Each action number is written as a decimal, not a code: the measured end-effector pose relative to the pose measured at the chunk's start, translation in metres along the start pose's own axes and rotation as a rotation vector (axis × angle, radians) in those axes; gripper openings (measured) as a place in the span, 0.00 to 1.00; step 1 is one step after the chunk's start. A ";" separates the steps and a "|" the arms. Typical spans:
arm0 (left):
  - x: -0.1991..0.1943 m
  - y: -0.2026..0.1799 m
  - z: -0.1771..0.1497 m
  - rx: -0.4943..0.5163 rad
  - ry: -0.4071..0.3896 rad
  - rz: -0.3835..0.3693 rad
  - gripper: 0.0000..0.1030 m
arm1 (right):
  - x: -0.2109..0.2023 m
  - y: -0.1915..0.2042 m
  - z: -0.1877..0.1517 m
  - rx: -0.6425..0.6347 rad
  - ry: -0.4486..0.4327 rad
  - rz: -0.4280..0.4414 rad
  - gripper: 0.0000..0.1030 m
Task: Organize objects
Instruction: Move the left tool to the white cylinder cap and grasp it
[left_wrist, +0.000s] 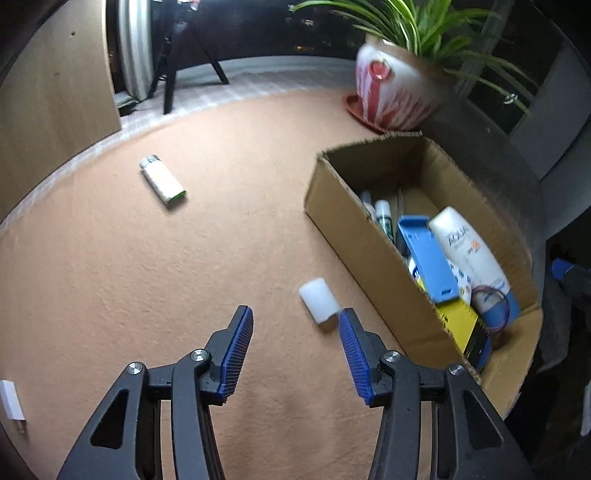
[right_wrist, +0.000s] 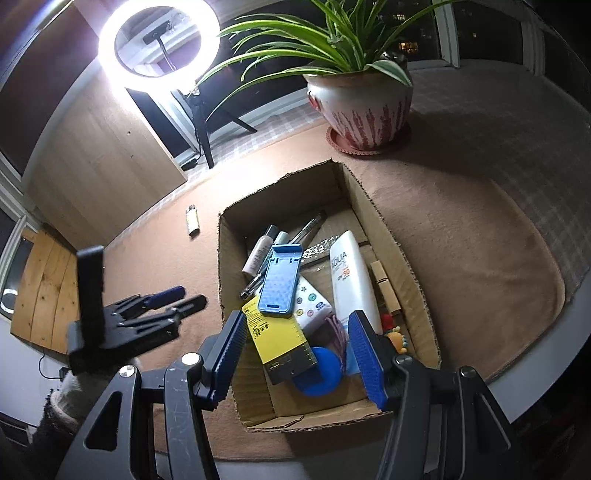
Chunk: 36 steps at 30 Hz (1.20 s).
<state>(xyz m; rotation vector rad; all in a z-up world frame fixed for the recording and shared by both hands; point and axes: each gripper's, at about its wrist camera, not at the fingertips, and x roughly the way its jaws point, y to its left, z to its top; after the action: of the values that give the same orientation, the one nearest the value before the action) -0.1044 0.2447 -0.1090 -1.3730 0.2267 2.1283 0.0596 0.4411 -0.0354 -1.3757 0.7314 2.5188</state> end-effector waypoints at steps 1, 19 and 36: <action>0.003 -0.003 -0.002 0.012 0.000 0.003 0.50 | 0.000 0.002 0.000 -0.001 0.003 0.001 0.52; 0.041 -0.028 0.003 0.052 0.019 0.048 0.23 | -0.005 -0.006 -0.003 0.014 0.012 -0.002 0.52; 0.016 0.019 -0.004 -0.093 0.004 0.005 0.07 | 0.020 0.043 0.023 -0.098 0.026 0.082 0.51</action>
<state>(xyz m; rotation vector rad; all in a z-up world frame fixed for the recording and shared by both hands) -0.1168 0.2335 -0.1281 -1.4307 0.1339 2.1648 0.0152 0.4139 -0.0277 -1.4401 0.6913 2.6372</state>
